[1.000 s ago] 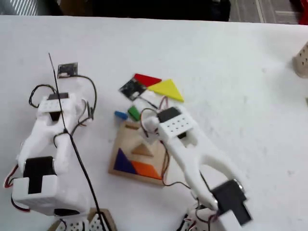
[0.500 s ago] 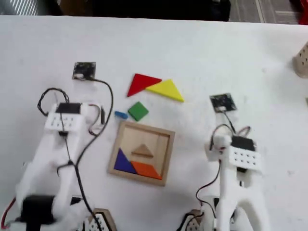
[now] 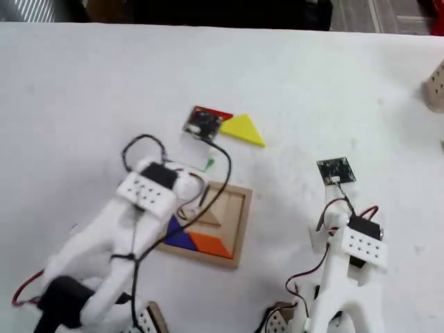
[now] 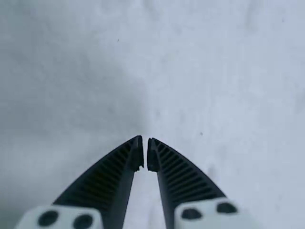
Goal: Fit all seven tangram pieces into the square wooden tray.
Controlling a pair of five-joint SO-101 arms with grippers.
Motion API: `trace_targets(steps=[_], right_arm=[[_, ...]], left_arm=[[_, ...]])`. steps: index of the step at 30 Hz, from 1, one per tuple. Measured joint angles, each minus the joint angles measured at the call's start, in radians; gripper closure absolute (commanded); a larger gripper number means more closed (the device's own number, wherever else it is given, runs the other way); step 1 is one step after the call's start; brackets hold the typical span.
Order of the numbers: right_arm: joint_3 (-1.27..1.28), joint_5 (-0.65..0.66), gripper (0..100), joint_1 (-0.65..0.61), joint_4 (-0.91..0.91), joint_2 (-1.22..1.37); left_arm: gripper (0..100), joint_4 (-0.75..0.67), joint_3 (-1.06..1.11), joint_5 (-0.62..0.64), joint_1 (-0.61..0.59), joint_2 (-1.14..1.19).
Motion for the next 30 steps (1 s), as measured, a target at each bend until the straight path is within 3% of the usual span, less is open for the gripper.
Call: trace_targets(steps=[5, 12, 23, 30], right_arm=[[0.0, 0.0, 98.1, 0.0, 0.0, 0.0], [0.0, 0.0, 98.1, 0.0, -0.018, 0.0], [0.0, 0.0, 98.1, 0.0, -0.018, 0.0], [0.0, 0.0, 98.1, 0.0, -0.018, 0.0]], left_arm=[[98, -0.002, -0.089, -0.002, 0.098, 0.189], [98, -0.06, -0.178, 0.0, 0.107, 0.358], [98, -0.011, -0.129, -0.002, 0.118, 0.358], [98, -0.008, -0.025, -0.003, 0.215, 0.229]])
